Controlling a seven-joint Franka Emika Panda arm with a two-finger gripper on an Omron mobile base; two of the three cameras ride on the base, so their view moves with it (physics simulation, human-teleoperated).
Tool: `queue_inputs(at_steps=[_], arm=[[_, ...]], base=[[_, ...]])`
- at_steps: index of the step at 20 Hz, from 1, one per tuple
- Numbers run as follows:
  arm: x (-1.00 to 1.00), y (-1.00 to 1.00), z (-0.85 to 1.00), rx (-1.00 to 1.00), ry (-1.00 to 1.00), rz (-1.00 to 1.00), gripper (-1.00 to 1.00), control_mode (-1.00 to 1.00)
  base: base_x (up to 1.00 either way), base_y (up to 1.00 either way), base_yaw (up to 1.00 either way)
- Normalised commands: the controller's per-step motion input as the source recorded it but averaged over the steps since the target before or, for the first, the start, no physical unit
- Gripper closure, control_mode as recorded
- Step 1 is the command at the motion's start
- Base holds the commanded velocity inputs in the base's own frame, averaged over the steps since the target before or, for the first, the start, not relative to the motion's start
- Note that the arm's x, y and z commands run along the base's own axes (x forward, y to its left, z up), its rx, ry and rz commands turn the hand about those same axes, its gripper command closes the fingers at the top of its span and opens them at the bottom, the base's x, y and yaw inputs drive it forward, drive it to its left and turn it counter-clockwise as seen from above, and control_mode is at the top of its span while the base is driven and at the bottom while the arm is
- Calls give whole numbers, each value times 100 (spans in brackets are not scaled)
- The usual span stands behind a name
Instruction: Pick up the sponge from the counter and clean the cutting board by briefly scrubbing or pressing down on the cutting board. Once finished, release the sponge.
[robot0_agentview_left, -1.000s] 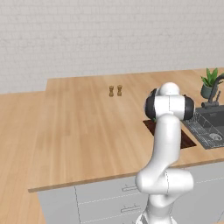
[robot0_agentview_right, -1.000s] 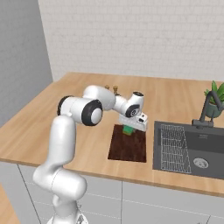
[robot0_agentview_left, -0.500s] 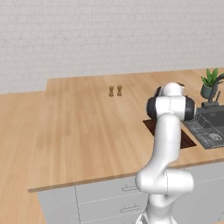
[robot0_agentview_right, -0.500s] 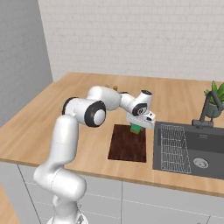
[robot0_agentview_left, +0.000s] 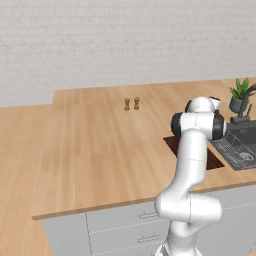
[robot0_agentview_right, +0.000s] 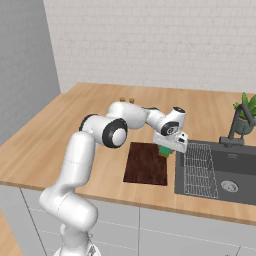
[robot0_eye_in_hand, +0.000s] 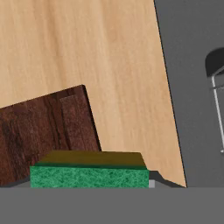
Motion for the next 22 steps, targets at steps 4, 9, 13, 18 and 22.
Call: queue_inputs(at_steps=[4, 9, 13, 18, 22], arm=[[-100, 18, -21, 0, -25, 6, 100, -100], [-99, 62, -28, -8, -14, 5, 100, -100], [-19, 100, -54, -15, 0, 1, 100, -100], [0, 100, 9, -9, 6, 1, 100, -100], [-10, 67, 53, -7, 5, 2, 100, -100]], base=[[0, 0, 0], [0, 0, 0], [0, 0, 0], [0, 0, 0], [0, 0, 0]])
